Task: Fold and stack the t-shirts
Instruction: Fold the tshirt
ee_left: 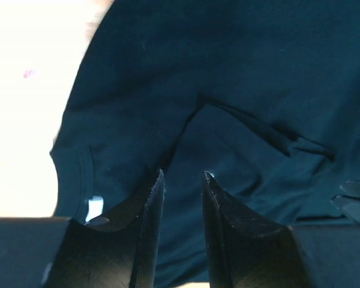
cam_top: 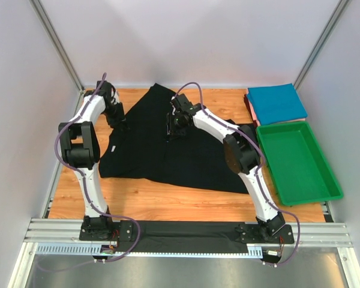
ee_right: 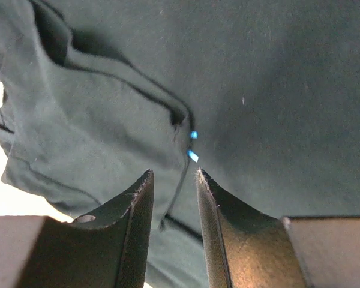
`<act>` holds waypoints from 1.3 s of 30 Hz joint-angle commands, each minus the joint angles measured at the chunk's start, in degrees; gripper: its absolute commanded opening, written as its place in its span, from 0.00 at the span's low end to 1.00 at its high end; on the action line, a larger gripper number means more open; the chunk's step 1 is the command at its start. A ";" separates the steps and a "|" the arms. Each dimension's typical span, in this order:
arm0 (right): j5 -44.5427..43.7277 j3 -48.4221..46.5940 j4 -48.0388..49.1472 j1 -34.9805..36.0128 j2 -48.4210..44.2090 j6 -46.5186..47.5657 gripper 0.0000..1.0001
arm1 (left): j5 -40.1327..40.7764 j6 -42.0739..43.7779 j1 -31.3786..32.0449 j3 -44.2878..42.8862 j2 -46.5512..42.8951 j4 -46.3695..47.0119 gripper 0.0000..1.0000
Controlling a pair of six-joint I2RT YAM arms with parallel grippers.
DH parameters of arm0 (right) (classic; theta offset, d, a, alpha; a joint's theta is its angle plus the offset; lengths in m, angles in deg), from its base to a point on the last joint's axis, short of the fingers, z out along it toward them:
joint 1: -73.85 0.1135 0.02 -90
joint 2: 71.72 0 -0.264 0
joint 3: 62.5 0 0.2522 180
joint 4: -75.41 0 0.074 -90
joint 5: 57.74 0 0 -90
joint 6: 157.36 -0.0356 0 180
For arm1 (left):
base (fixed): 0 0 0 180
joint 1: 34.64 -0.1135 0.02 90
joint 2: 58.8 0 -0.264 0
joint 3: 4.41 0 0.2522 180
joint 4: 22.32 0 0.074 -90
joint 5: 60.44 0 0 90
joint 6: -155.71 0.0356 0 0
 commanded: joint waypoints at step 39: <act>-4.08 -3.96 5.49 -0.02 5.70 -0.27 0.02 | -5.15 6.51 2.22 -9.21 12.01 4.34 0.26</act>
